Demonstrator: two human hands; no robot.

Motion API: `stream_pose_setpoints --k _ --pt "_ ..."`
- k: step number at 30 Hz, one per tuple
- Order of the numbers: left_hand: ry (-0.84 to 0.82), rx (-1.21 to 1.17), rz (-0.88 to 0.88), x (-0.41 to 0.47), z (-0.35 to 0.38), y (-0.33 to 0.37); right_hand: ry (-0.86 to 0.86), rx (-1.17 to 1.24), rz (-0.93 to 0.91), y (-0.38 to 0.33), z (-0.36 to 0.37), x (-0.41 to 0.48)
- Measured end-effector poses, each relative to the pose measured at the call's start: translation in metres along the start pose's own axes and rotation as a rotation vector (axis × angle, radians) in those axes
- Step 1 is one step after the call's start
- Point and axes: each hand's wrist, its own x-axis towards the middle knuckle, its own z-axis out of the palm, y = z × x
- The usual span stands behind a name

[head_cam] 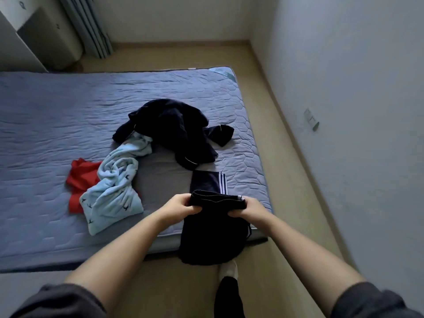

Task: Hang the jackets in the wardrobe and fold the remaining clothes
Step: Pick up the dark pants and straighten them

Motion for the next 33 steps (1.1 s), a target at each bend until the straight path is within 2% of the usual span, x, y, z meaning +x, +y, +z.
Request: stream_pose_setpoints --k 7,10,14,22,26,29,31,33 --pt "0.193 -0.117 -0.125 0.151 0.001 -0.035 0.037 0.143 0.101 0.030 -0.038 0.161" --pt "0.254 -0.097 -0.181 0.216 -0.001 -0.074 0.057 0.167 0.137 0.062 -0.035 0.230" --pt "0.257 -0.030 -0.205 0.299 -0.006 -0.134 0.086 0.176 0.177 0.115 -0.030 0.318" --pt "0.343 0.086 -0.225 0.455 -0.011 -0.233 0.255 0.074 0.171 0.207 -0.025 0.476" --pt "0.357 0.229 -0.415 0.470 0.001 -0.267 0.358 -0.076 0.226 0.246 -0.013 0.497" --pt "0.449 0.281 -0.466 0.446 0.014 -0.283 0.435 -0.144 0.213 0.261 -0.004 0.485" --pt "0.512 0.238 -0.450 0.425 0.020 -0.289 0.496 -0.177 0.212 0.266 0.000 0.471" --pt "0.539 0.099 -0.459 0.403 0.026 -0.296 0.521 -0.142 0.239 0.271 0.003 0.452"
